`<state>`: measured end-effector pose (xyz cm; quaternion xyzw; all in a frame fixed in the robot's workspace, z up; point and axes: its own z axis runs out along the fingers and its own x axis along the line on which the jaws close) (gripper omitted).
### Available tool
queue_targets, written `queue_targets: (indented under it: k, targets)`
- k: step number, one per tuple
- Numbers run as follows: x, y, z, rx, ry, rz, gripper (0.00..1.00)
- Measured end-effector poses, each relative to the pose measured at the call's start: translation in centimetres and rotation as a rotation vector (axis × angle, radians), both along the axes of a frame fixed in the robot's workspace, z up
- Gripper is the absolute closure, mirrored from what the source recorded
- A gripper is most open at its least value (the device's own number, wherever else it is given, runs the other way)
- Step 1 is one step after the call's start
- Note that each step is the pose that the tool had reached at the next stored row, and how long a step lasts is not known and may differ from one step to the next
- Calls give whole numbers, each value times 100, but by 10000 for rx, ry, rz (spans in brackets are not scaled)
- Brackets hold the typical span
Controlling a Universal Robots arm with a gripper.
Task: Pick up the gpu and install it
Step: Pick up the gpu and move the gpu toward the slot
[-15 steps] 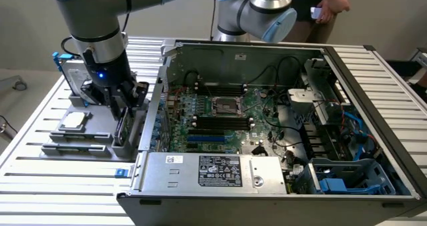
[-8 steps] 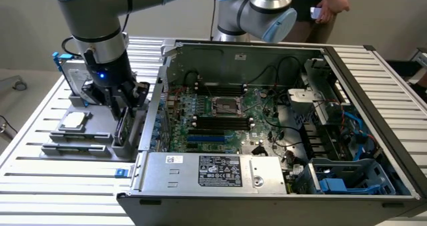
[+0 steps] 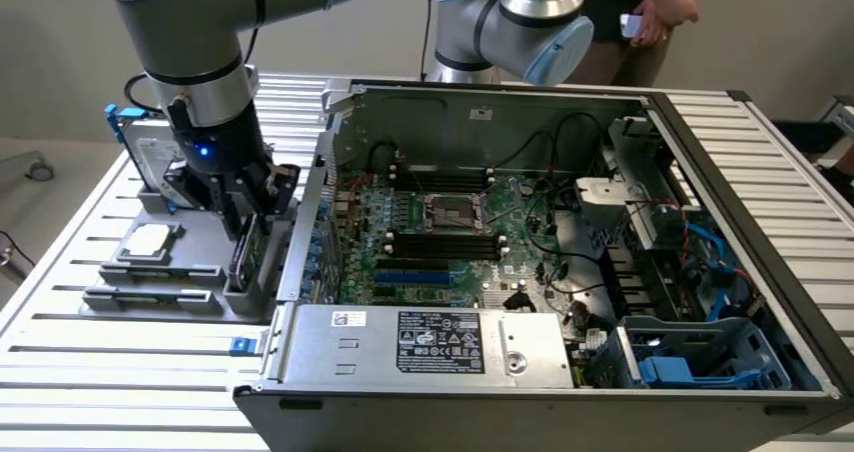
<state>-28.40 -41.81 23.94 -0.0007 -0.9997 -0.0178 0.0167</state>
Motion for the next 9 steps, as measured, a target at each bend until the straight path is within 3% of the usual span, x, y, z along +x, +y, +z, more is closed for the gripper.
queue_targets:
  k: [7, 9]
  targets:
    - [0, 0, 0, 0, 0, -146, 56]
    - [0, 0, 0, -1, 0, -165, 65]
